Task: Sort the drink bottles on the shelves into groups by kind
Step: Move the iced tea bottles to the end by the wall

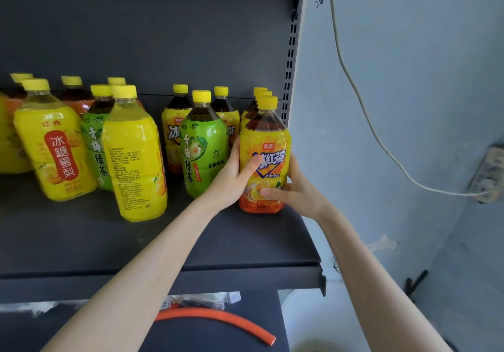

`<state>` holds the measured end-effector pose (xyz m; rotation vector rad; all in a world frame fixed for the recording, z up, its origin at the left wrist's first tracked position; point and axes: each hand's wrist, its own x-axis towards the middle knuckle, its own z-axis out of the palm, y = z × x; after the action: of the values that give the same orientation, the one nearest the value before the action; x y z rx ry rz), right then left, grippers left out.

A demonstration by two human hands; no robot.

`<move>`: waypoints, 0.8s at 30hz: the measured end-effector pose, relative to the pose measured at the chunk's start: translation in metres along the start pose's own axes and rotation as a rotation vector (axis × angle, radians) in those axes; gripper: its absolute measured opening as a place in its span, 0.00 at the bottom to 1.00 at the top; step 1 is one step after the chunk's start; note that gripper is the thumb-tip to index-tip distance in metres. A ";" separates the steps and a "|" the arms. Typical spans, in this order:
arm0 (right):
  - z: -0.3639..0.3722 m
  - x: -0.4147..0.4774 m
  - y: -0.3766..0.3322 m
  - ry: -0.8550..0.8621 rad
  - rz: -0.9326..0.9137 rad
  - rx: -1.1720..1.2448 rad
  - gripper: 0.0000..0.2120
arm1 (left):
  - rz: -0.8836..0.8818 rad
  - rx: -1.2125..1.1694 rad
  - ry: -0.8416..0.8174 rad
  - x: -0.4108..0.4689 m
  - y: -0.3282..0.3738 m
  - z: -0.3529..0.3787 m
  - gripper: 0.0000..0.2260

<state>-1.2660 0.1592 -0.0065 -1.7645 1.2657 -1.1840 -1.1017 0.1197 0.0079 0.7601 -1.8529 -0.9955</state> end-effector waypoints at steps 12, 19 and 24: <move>0.013 -0.037 -0.035 0.274 0.004 -0.368 0.32 | -0.062 0.259 0.132 -0.027 0.008 -0.004 0.23; 0.043 -0.057 -0.054 0.475 -0.160 -0.387 0.10 | 0.019 0.351 0.370 -0.082 0.013 -0.028 0.03; 0.081 -0.043 -0.072 0.453 -0.246 -0.385 0.07 | 0.057 0.321 0.513 -0.105 0.017 -0.072 0.04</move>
<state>-1.1706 0.2231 0.0143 -2.0436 1.6610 -1.6345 -0.9941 0.1894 0.0012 1.0359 -1.5788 -0.4109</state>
